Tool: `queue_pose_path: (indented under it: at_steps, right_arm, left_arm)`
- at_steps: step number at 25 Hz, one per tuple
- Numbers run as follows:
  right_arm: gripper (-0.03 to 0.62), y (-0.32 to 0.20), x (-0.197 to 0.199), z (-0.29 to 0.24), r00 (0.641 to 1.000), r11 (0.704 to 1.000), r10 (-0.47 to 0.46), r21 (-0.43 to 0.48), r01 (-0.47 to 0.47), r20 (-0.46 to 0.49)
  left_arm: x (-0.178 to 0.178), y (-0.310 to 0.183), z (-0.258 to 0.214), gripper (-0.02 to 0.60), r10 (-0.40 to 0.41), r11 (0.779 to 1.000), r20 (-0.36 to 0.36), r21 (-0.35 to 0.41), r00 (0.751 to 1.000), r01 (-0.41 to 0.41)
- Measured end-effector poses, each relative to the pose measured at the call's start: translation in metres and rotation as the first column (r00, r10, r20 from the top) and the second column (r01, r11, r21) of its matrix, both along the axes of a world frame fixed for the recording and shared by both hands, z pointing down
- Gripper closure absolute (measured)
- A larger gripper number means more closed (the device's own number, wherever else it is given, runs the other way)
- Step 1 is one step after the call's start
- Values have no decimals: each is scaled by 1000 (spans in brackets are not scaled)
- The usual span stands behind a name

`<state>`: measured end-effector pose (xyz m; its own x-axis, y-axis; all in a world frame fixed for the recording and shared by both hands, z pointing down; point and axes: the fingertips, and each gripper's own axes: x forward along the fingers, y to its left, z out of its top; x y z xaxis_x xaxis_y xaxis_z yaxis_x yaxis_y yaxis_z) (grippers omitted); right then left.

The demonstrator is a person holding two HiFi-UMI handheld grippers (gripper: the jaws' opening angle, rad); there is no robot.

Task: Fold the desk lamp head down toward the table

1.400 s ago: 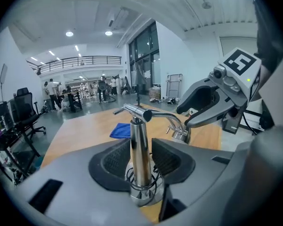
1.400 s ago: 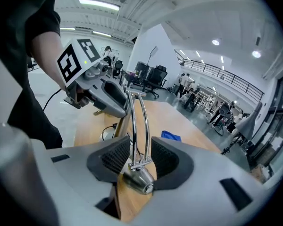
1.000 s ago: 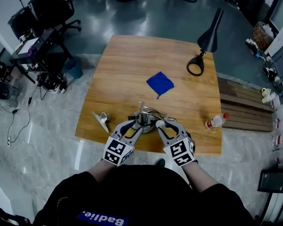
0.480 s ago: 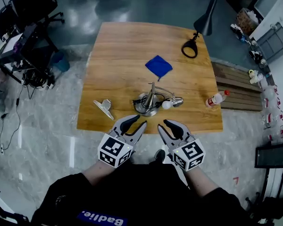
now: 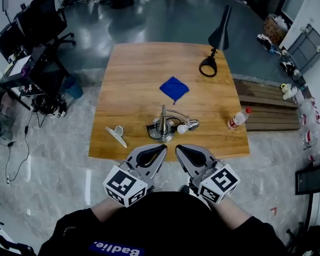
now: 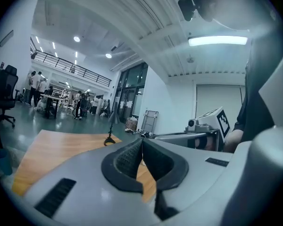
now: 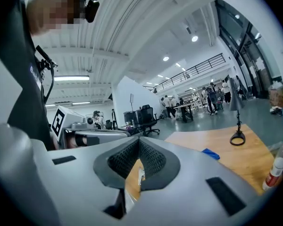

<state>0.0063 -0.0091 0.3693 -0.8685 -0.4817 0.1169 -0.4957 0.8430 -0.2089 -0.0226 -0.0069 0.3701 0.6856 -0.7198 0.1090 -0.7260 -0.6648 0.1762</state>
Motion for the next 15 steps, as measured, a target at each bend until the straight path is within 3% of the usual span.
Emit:
queue_pose_path:
  at_steps: [3, 15]
  right_arm:
    - [588, 0, 13, -10, 1000, 1000, -4, 15, 4, 21]
    - [589, -4, 37, 2, 1000, 1000, 20, 5, -20, 17]
  left_arm:
    - [15, -2, -9, 572, 8, 1000, 6, 24, 1000, -8]
    - [37, -2, 9, 574, 8, 1000, 18, -10, 1000, -8]
